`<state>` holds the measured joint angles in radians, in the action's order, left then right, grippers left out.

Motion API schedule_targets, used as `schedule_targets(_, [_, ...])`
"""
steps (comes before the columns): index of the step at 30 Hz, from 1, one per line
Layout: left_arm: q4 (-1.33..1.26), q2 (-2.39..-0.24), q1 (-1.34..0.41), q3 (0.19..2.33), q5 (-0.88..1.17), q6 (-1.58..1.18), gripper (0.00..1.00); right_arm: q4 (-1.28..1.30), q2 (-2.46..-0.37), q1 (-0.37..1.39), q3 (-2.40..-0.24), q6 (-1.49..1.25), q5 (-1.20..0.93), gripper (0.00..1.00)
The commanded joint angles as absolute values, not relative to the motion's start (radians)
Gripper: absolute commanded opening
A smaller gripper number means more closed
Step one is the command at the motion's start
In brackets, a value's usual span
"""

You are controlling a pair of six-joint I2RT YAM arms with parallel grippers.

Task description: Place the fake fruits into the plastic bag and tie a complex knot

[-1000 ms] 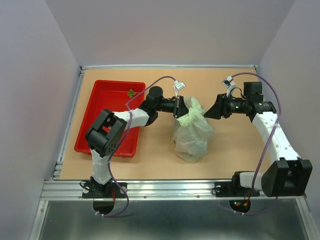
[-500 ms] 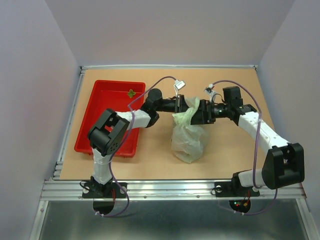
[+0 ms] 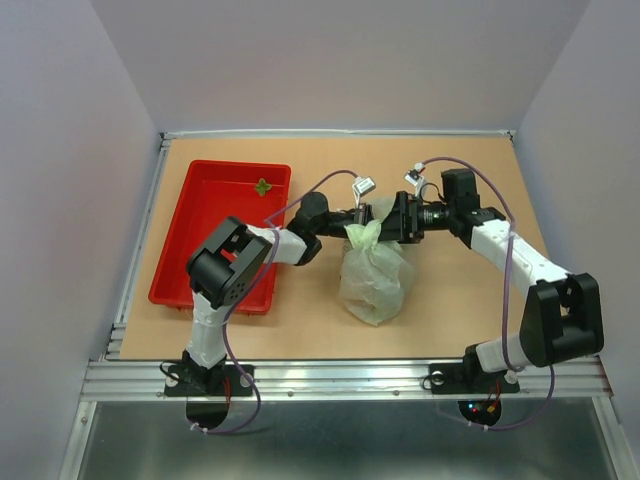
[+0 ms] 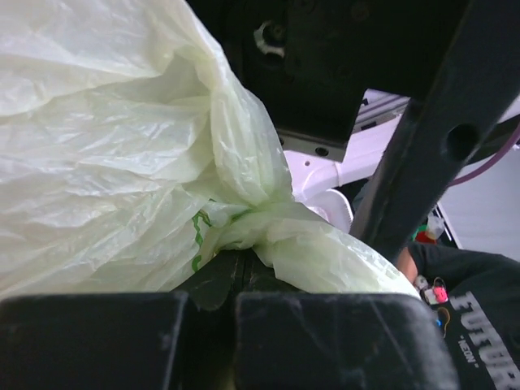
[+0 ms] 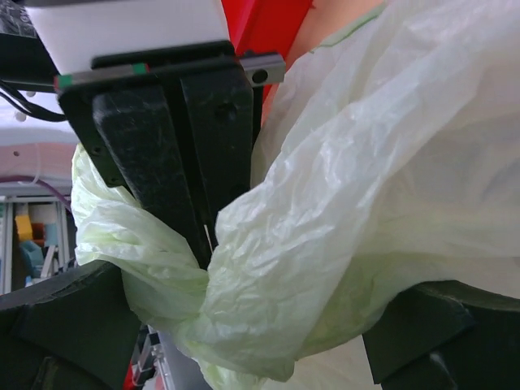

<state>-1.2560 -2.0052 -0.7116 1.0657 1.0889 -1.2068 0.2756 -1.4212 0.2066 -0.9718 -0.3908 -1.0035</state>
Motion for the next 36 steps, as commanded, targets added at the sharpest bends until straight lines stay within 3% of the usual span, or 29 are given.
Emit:
schedule_targets(1, [-1.3,-1.964,-0.746,1.045,1.189,-1.151,0.0,0.167,-1.359,0.203,-1.008,-0.413,-0.946,1.0])
schedule_targets(10, [-1.091,-1.944,-0.703,1.149,1.046,-0.997,0.0,0.189,-1.321,0.207,-0.966,-0.391,-0.948,1.0])
schedule_targets(16, [-1.009,-1.939,-0.677,1.2,0.986,-0.954,0.0,0.38,-1.249,0.206,-0.974,-0.265,-0.905,1.0])
schedule_targets(28, [-1.165,-1.953,-0.716,1.25,0.936,-1.135,0.0,0.354,-1.353,0.207,-1.009,-0.298,-0.966,0.95])
schedule_targets(36, [-1.341,-1.96,-0.75,1.164,0.948,-1.235,0.0,0.281,-1.423,0.212,-1.086,-0.345,-0.968,0.95])
